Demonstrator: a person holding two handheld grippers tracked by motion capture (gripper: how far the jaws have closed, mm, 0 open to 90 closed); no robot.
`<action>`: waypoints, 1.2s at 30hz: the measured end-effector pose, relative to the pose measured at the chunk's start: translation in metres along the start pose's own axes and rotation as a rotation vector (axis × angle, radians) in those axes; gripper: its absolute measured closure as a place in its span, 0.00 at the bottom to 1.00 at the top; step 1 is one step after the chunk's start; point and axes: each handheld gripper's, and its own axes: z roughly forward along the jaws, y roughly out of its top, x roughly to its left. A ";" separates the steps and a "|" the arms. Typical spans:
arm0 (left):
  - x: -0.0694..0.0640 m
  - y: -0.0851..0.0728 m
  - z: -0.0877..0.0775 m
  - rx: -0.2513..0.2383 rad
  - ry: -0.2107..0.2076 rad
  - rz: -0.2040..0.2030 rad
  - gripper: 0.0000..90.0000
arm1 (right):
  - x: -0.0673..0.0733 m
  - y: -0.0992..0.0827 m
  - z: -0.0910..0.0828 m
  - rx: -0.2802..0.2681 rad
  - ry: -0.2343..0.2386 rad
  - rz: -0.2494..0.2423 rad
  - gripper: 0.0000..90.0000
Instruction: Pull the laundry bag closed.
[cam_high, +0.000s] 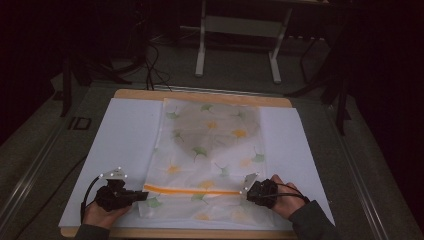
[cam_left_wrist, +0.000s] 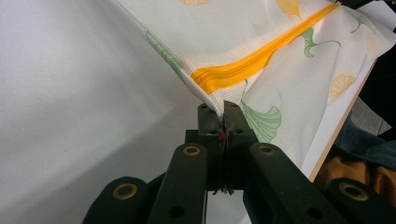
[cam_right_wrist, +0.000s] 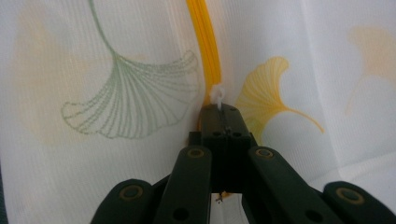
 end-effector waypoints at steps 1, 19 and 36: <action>0.000 0.000 0.000 -0.001 0.000 -0.001 0.99 | 0.000 -0.001 0.000 -0.001 -0.002 0.001 1.00; 0.001 0.000 0.000 0.002 -0.001 0.000 0.99 | -0.005 -0.016 -0.003 0.025 -0.024 0.018 1.00; 0.000 0.000 0.000 0.005 -0.002 0.006 0.99 | -0.004 -0.022 -0.009 0.015 -0.036 0.023 1.00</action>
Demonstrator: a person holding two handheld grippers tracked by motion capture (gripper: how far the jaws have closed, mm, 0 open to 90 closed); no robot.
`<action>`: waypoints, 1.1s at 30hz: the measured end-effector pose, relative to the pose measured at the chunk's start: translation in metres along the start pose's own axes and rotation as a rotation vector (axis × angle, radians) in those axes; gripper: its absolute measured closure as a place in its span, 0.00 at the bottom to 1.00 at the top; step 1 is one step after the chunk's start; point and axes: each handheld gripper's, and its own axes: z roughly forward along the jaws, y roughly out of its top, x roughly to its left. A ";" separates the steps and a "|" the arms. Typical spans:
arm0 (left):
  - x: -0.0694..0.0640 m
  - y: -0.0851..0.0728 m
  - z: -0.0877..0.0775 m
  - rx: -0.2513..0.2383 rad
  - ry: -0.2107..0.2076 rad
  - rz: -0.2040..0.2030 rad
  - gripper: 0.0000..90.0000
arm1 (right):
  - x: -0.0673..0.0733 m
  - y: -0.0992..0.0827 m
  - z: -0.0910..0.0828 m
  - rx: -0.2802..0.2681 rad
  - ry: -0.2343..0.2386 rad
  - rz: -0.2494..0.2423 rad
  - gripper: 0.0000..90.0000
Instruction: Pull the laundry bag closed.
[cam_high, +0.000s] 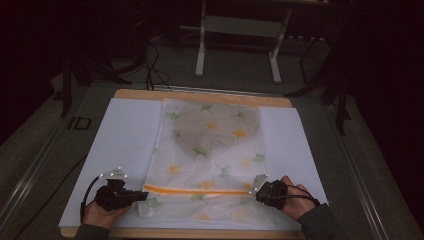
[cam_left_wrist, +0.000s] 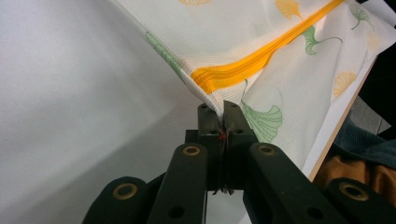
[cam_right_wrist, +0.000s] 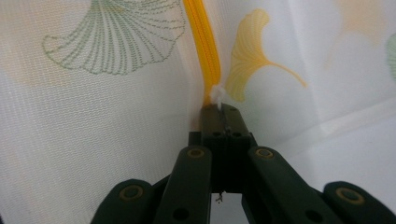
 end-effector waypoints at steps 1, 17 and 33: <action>0.000 0.000 0.000 -0.001 0.001 0.001 0.99 | 0.000 0.000 -0.001 -0.001 -0.003 0.001 1.00; 0.000 -0.001 0.000 0.000 -0.013 0.000 0.99 | -0.008 -0.019 -0.007 -0.004 -0.017 0.052 1.00; -0.004 -0.003 0.007 0.024 -0.041 0.011 0.98 | -0.008 -0.032 -0.009 -0.011 -0.031 0.080 1.00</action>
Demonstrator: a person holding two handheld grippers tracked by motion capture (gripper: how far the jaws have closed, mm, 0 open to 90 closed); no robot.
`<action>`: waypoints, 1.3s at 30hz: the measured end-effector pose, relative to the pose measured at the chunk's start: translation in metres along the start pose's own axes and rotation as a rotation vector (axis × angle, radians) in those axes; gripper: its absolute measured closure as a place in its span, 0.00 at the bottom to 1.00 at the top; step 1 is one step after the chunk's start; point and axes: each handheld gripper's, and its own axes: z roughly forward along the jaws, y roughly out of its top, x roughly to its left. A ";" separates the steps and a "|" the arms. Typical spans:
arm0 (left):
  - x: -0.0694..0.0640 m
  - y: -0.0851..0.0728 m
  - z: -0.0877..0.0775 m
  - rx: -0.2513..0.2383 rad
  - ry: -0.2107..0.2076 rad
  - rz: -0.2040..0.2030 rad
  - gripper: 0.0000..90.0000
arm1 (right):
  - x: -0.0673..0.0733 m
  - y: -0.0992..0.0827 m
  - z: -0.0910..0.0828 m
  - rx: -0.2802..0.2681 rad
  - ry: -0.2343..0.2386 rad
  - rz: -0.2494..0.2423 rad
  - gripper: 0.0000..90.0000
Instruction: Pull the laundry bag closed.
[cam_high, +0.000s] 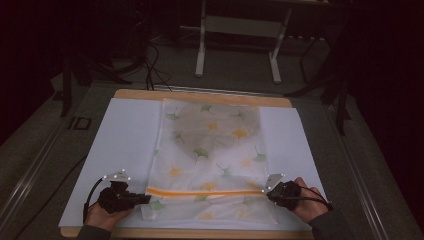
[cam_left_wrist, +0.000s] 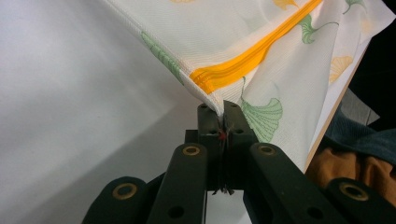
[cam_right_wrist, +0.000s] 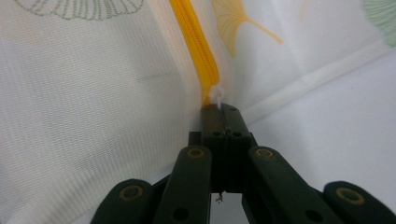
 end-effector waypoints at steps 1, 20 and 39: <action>0.000 0.000 0.000 0.000 0.002 0.002 0.98 | 0.001 -0.001 0.001 -0.005 0.000 -0.001 1.00; 0.010 -0.007 -0.019 -0.090 0.063 -0.026 0.82 | -0.013 -0.041 -0.009 -0.179 0.018 0.224 0.71; 0.015 -0.009 -0.022 -0.159 0.272 -0.022 0.79 | -0.025 -0.061 0.010 -0.379 -0.082 0.561 0.62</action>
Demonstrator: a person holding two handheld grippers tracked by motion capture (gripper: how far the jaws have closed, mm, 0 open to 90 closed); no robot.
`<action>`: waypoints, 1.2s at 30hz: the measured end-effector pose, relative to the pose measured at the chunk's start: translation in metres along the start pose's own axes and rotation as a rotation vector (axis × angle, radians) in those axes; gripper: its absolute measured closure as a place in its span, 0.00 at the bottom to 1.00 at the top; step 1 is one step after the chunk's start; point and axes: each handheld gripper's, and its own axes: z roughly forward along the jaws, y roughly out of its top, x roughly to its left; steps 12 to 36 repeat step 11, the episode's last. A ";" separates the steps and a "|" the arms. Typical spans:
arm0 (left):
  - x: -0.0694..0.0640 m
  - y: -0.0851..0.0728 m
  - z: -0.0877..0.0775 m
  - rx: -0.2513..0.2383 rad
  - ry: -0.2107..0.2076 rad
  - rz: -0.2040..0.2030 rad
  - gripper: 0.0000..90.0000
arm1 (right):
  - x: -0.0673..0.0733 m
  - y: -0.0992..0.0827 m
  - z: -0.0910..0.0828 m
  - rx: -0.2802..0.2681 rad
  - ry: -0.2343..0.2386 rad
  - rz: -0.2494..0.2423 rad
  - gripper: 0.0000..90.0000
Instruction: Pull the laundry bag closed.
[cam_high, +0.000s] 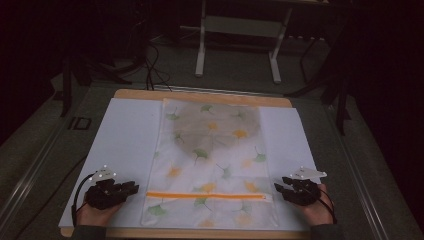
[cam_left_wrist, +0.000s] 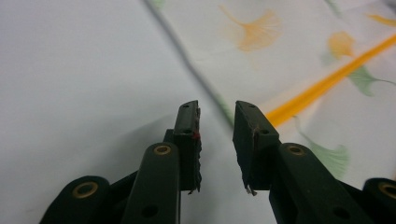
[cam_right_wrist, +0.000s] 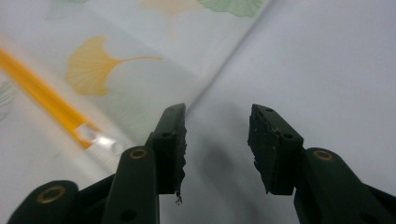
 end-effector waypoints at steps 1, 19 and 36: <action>0.000 0.000 0.000 -0.007 0.025 0.000 0.78 | -0.001 -0.002 0.002 -0.010 -0.007 0.012 0.62; 0.005 0.001 0.010 -0.048 0.250 0.001 0.65 | -0.001 -0.009 0.017 -0.014 -0.106 0.061 0.55; 0.005 0.001 0.010 -0.048 0.250 0.001 0.65 | -0.001 -0.009 0.017 -0.014 -0.106 0.061 0.55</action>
